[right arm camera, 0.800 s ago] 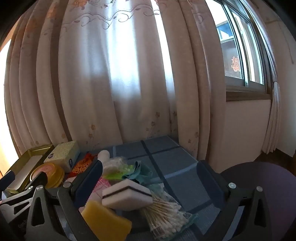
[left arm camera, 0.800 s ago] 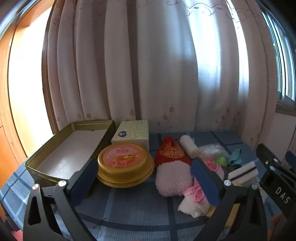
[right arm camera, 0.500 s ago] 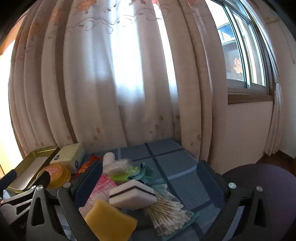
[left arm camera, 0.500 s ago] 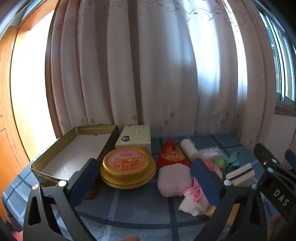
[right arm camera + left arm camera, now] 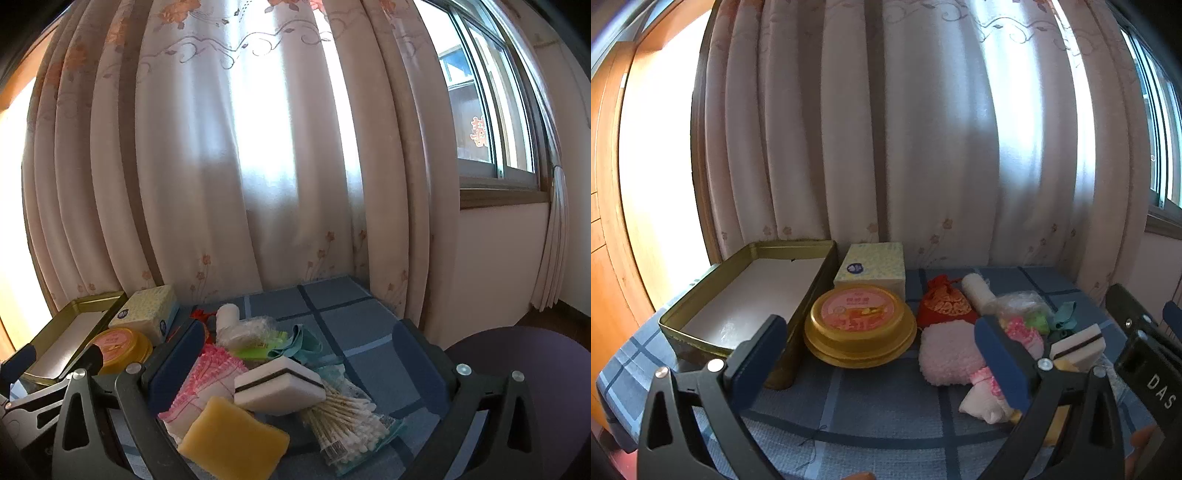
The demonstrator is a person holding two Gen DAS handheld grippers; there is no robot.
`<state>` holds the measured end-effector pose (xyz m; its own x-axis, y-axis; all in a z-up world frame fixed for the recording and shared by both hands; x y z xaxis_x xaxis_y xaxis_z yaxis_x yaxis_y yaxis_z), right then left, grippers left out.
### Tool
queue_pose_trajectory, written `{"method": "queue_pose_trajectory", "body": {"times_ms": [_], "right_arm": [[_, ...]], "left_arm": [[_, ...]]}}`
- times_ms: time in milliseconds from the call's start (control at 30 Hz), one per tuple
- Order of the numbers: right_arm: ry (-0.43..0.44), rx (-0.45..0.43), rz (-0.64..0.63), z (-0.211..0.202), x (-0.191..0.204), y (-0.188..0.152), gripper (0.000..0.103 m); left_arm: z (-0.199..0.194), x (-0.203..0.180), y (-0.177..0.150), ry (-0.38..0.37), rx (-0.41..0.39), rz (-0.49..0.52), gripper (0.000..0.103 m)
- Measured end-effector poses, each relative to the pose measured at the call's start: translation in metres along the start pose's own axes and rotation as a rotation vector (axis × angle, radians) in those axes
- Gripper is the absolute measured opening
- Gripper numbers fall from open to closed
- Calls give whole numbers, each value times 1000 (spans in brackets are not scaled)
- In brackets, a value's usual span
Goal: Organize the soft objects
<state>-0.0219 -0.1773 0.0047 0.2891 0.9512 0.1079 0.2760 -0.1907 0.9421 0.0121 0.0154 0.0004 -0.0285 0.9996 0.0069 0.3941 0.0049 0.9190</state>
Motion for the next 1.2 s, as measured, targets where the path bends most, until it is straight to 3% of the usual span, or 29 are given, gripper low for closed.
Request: {"method": "queue_pose_trajectory", "body": {"times_ms": [1200], "right_arm": [[2, 34, -6, 3, 1, -3, 103]], "left_arm": [[-1, 2, -10, -40, 25, -26, 103]]}}
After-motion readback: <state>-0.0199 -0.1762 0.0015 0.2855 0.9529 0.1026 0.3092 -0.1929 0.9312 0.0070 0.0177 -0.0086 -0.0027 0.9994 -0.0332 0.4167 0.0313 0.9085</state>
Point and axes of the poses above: each gripper's, at about its wrist camera, not at the fingertips, and z roughly the way its jaws point, x to its left, y to its top, the point moved 3 cm from there along z, roughly the way its jaws point
